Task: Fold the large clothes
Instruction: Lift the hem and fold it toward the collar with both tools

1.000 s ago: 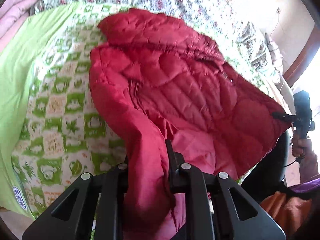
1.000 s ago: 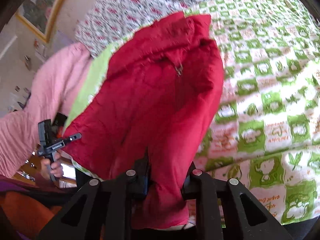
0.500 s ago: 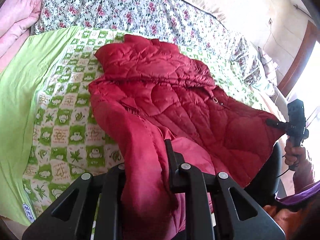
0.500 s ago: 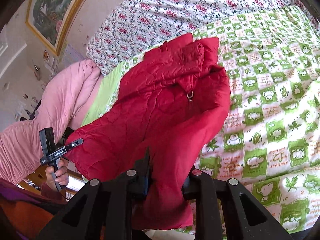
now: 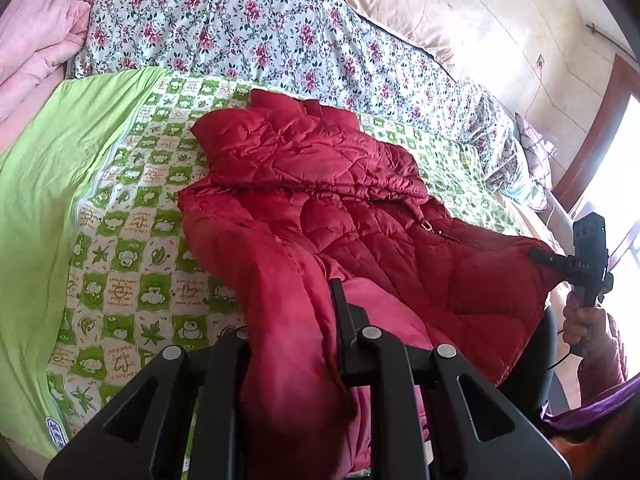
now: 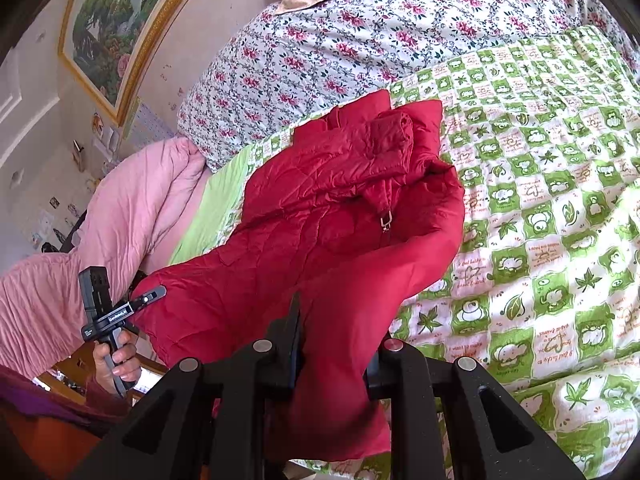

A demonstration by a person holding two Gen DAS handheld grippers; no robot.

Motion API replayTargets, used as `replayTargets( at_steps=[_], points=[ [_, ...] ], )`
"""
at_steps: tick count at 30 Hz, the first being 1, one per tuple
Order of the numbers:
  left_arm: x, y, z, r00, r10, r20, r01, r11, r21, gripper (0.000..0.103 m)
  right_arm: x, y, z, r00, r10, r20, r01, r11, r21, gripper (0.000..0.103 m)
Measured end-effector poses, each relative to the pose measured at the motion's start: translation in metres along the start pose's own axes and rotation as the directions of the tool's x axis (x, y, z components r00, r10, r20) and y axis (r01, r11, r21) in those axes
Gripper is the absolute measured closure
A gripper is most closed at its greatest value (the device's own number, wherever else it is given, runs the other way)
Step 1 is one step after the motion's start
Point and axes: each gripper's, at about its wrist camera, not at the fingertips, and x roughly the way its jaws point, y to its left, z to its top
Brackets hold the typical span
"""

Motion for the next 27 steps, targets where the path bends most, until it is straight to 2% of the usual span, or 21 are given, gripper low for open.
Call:
replayTargets(
  at_steps=[9,16,27],
  points=[
    [-0.002,0.001,0.027,0.995,-0.014,0.094,0.019,0.998,-0.054,0.087,-0.005,-0.005,0.020,0.996,0.036,0.083,-0.038,0.999,0.024,0.083],
    [-0.002,0.003,0.051,0.992,-0.003,0.130,0.012,0.998,-0.069,0.087,-0.003,-0.008,0.049,0.988,0.069,0.142,-0.076,0.996,0.045,0.083],
    [0.020,0.016,0.107,0.985,0.018,0.171,0.003,0.992,-0.123,0.087,0.018,-0.011,0.108,0.977,0.049,0.207,-0.056,0.998,0.027,0.083]
  ],
)
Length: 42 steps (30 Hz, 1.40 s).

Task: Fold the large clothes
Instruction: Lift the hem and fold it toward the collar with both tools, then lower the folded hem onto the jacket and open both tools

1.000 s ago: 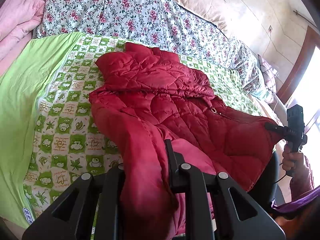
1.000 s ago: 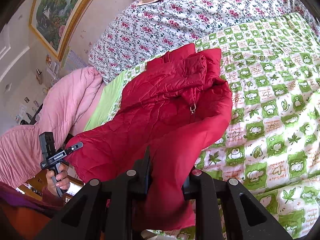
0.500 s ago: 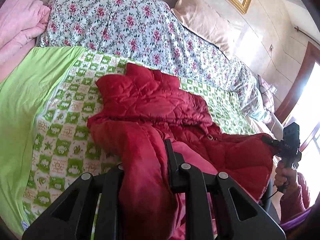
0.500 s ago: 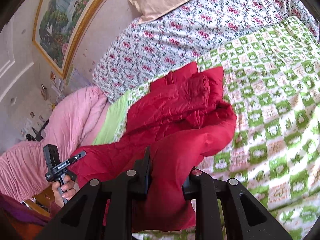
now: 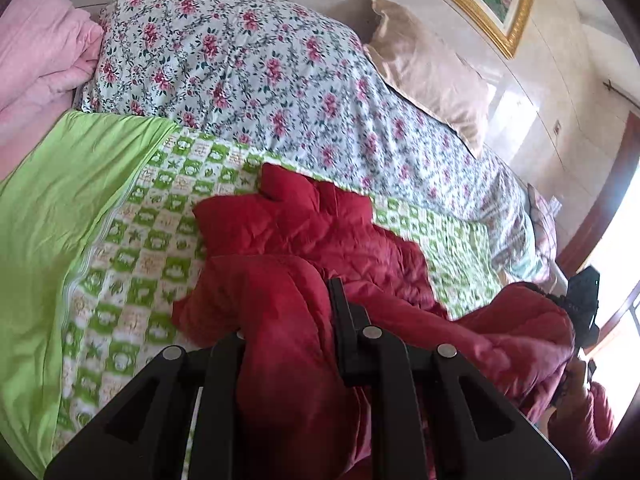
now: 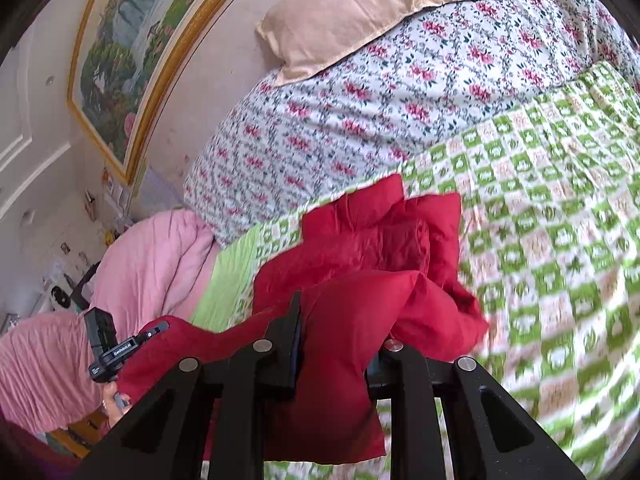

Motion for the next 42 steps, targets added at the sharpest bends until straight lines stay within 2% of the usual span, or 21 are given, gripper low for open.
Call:
replayTargets(
  at_steps=[10,17,23,30,33,37,42],
  points=[
    [0.059,0.017,0.046,0.999,0.050,0.002,-0.050,0.997,-0.055,0.087,0.057,-0.031,0.048,0.999,-0.018,0.035,0.016,0.997,0.073,0.083],
    [0.113,0.031,0.078,0.993,0.112,-0.048,-0.116,0.989,-0.092,0.087,0.109,-0.064,0.076,0.997,-0.069,0.025,0.065,0.986,0.154,0.083],
    [0.166,0.043,0.089,0.985,0.143,-0.094,-0.154,0.980,-0.125,0.087,0.150,-0.094,0.087,0.992,-0.123,-0.013,0.123,0.971,0.204,0.082],
    [0.226,0.065,0.090,0.977,0.170,-0.128,-0.188,0.972,-0.141,0.084,0.197,-0.130,0.086,0.983,-0.181,-0.018,0.178,0.938,0.299,0.079],
    [0.237,0.074,0.091,0.980,0.155,-0.127,-0.174,0.972,-0.159,0.083,0.212,-0.142,0.085,0.983,-0.184,-0.020,0.180,0.927,0.329,0.078],
    [0.240,0.088,0.095,0.986,0.106,-0.131,-0.131,0.972,-0.196,0.082,0.228,-0.146,0.087,0.981,-0.193,-0.024,0.191,0.930,0.313,0.078],
    [0.216,0.091,0.100,0.991,0.076,-0.111,-0.098,0.971,-0.218,0.078,0.248,-0.146,0.091,0.977,-0.208,-0.051,0.214,0.936,0.280,0.078]
  ],
)
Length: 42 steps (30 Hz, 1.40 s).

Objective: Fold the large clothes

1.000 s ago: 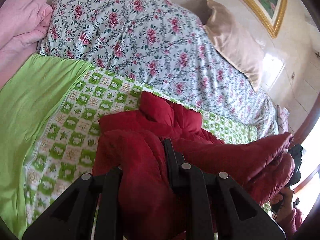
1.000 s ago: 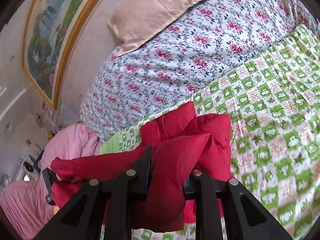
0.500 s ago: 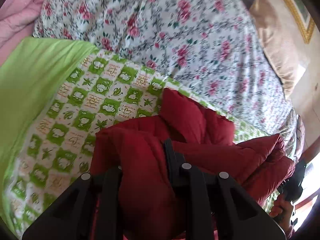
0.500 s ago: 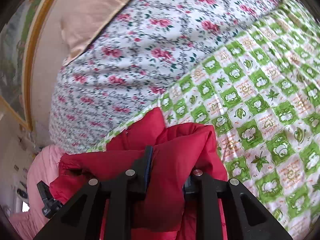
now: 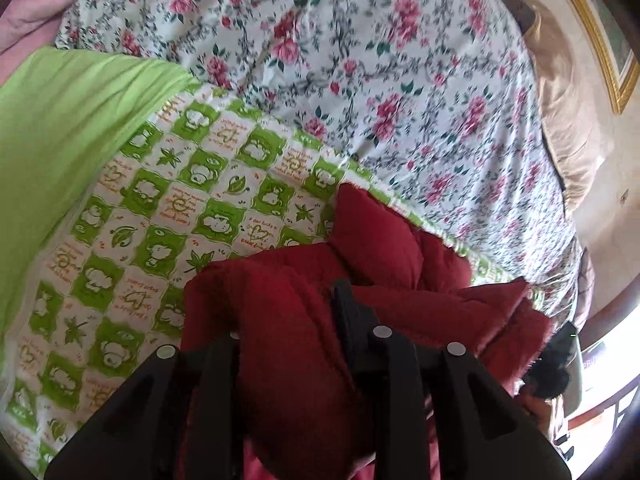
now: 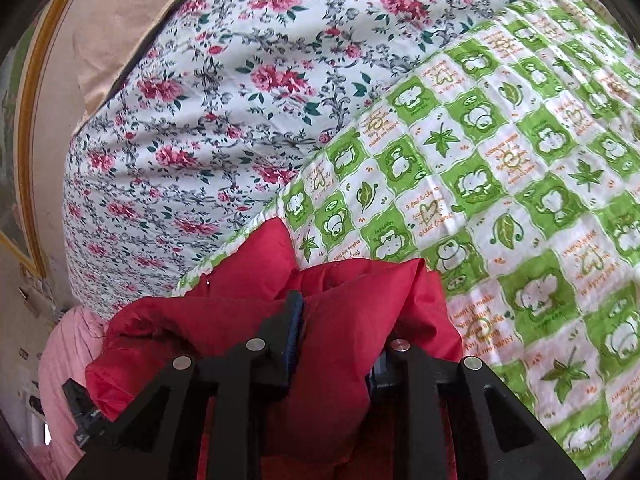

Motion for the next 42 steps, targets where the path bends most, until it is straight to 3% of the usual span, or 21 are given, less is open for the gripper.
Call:
replayTargets(
  at_steps=[4,7,8,10,13,16,19,23,26,28,30,31,32,35,38,42],
  points=[
    [-0.034,-0.009,0.002,0.998,-0.038,0.054,0.037,0.999,0.015,0.070,0.013,0.007,-0.001,0.999,-0.046,0.001,0.046,0.997,-0.057,0.078],
    [-0.063,-0.023,-0.001,0.992,0.008,0.127,-0.017,0.997,0.070,0.054,0.018,0.011,-0.001,0.997,-0.072,0.010,0.072,0.995,-0.073,0.078],
    [-0.078,-0.029,-0.003,0.985,0.019,0.169,-0.035,0.995,0.093,0.052,0.019,0.011,-0.001,0.997,-0.079,0.012,0.079,0.994,-0.074,0.078],
    [-0.092,-0.038,-0.007,0.981,-0.025,0.193,0.002,0.993,0.121,0.052,0.021,0.011,0.000,0.996,-0.082,0.016,0.083,0.994,-0.071,0.078],
    [-0.089,-0.064,-0.019,0.988,-0.082,0.131,0.056,0.980,0.190,0.052,0.026,0.011,0.003,0.996,-0.086,0.013,0.087,0.994,-0.065,0.077],
    [-0.063,-0.094,-0.050,0.992,-0.122,0.013,0.114,0.957,0.266,0.052,0.035,0.016,0.006,0.995,-0.097,0.005,0.097,0.994,-0.059,0.076],
    [-0.031,-0.119,-0.083,0.986,-0.138,-0.094,0.160,0.938,0.308,0.052,0.039,0.018,0.009,0.995,-0.097,-0.001,0.097,0.994,-0.051,0.073],
    [0.013,-0.144,-0.118,0.965,-0.123,-0.231,0.198,0.920,0.339,0.052,0.032,0.022,0.015,0.997,-0.067,-0.023,0.066,0.997,-0.039,0.066],
    [0.036,-0.158,-0.133,0.977,-0.017,-0.212,0.109,0.898,0.426,0.052,0.007,0.033,0.022,1.000,-0.028,-0.012,0.028,0.998,-0.053,0.058],
    [0.044,-0.156,-0.130,0.978,-0.007,-0.207,0.094,0.906,0.414,0.052,-0.017,0.044,0.023,1.000,0.002,0.018,0.000,0.997,-0.083,0.054],
    [0.046,-0.152,-0.123,0.978,-0.019,-0.208,0.099,0.920,0.380,0.052,-0.040,0.058,0.016,0.998,0.019,0.055,-0.012,0.991,-0.132,0.044],
    [0.046,-0.152,-0.121,0.978,-0.026,-0.208,0.104,0.923,0.370,0.052,-0.052,0.066,0.010,0.996,0.027,0.079,-0.014,0.986,-0.166,0.033],
    [0.044,-0.151,-0.118,0.977,-0.035,-0.208,0.110,0.925,0.364,0.052,-0.065,0.075,0.001,0.993,0.035,0.111,-0.011,0.978,-0.207,0.028],
    [0.043,-0.152,-0.120,0.979,-0.023,-0.203,0.102,0.917,0.385,0.052,-0.081,0.098,-0.028,0.987,0.092,0.130,-0.045,0.943,-0.331,0.027],
    [0.038,-0.150,-0.117,0.983,0.000,-0.185,0.078,0.906,0.416,0.052,-0.061,0.123,-0.055,0.996,0.086,-0.001,-0.077,0.884,-0.461,0.027],
    [0.041,-0.138,-0.099,0.985,0.079,-0.150,-0.005,0.898,0.440,0.052,-0.012,0.146,-0.081,0.993,-0.047,-0.108,-0.031,0.782,-0.623,0.030]
  ],
)
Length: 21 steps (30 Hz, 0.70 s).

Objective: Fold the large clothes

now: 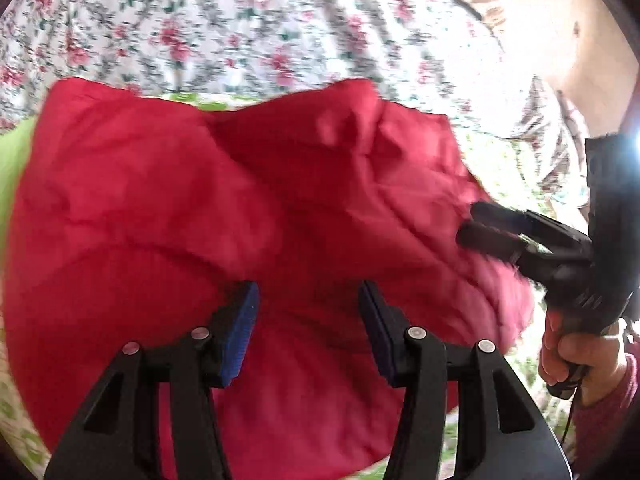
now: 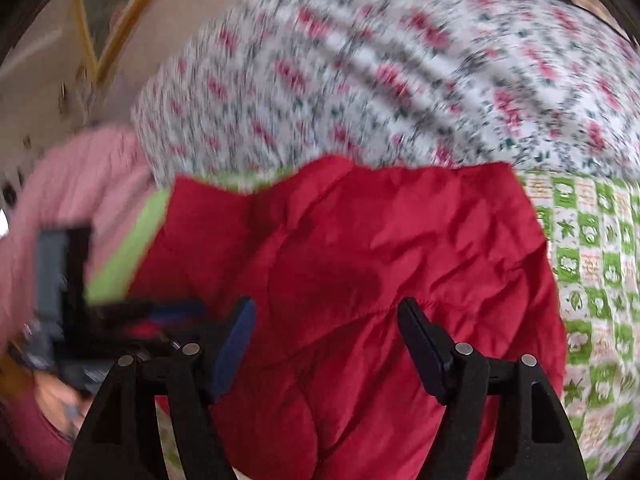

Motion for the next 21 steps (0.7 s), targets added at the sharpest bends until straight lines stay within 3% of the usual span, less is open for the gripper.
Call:
replayTargets(
  at_steps=[2,3,5,12,14,18,21],
  points=[
    [0.007,0.014,0.004,1.000,-0.005,-0.025,0.004,1.000,-0.016,0.054,0.025,0.004,-0.002,0.996,-0.055,-0.064,0.051,0.997,-0.054,0.030],
    [0.011,0.024,0.008,0.999,-0.001,-0.033,0.000,1.000,-0.028,0.060,0.040,0.004,-0.002,0.991,-0.091,-0.102,0.083,0.993,-0.088,0.030],
    [0.016,0.036,0.012,0.998,0.051,-0.034,-0.052,0.998,-0.030,0.068,0.054,0.000,-0.001,0.985,-0.124,-0.120,0.112,0.988,-0.108,0.031],
    [0.024,0.093,0.033,0.992,0.120,-0.038,-0.125,0.981,-0.146,0.079,0.075,-0.043,0.023,0.964,-0.244,-0.106,0.246,0.969,0.004,0.031],
    [0.029,0.108,0.036,0.991,0.131,-0.040,-0.136,0.974,-0.179,0.080,0.081,-0.061,0.026,0.963,-0.242,-0.119,0.248,0.968,0.046,0.029],
    [0.043,0.136,0.034,0.993,0.111,-0.043,-0.118,0.957,-0.263,0.100,0.092,-0.095,0.023,0.976,-0.180,-0.122,0.201,0.962,0.185,0.028],
    [0.051,0.150,0.032,0.998,0.063,-0.031,-0.070,0.947,-0.313,0.101,0.098,-0.099,0.023,0.975,-0.184,-0.124,0.206,0.960,0.192,0.028]
  ],
)
